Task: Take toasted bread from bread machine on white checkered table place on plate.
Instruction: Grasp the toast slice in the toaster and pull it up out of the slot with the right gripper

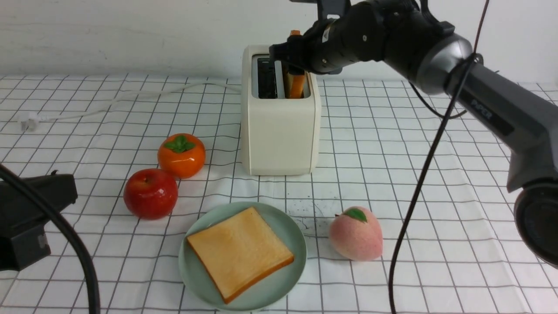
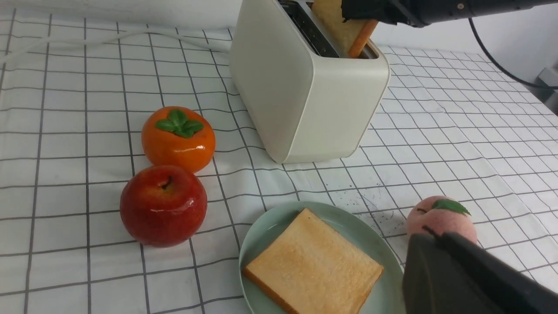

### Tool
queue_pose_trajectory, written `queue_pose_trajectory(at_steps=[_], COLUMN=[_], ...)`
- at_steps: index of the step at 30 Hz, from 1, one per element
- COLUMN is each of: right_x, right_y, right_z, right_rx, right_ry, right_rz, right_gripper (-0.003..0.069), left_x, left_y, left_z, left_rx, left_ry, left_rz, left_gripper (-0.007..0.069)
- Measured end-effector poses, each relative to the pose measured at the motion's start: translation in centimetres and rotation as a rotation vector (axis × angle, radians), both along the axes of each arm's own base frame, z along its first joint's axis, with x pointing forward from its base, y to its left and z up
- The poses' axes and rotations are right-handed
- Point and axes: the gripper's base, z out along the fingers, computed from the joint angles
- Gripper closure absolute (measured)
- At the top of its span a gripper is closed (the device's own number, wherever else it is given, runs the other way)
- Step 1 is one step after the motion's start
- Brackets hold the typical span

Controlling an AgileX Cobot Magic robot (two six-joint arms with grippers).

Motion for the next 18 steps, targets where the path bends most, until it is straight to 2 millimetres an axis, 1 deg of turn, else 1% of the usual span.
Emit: queue_pose_trajectory(at_steps=[3, 5, 9, 12, 14, 15, 18], right_x=[0.2, 0.2, 0.0, -1.1, -2.5, -3.8, -8.1], right_y=[0.0, 0.0, -0.1, -0.6, -1.2, -1.7, -3.1], right_z=[-0.2, -0.2, 0.4, 3.3, 6.0, 8.1, 12.9], right_rx=[0.003, 0.006, 0.011, 0.025, 0.035, 0.039, -0.007], right_ry=[-0.006, -0.009, -0.019, -0.047, -0.064, -0.075, -0.045], right_rz=[-0.002, -0.002, -0.002, -0.002, 0.001, 0.015, 0.110], right_gripper=[0.0483, 0.0537, 0.0540, 0.0540, 0.0540, 0.0540, 0.0540], left_x=[0.0, 0.0, 0.0, 0.0, 0.0, 0.0, -0.1], left_y=[0.0, 0.0, 0.0, 0.0, 0.0, 0.0, -0.1], left_z=[0.0, 0.0, 0.0, 0.0, 0.0, -0.1, -0.2], left_rx=[0.000, -0.001, -0.001, -0.001, 0.005, 0.014, 0.038], left_ry=[0.000, 0.000, 0.000, 0.000, 0.000, 0.001, 0.005], left_rz=[0.000, 0.000, 0.000, 0.000, -0.003, -0.008, -0.029], left_gripper=[0.0638, 0.0638, 0.0638, 0.0638, 0.0638, 0.0638, 0.0638])
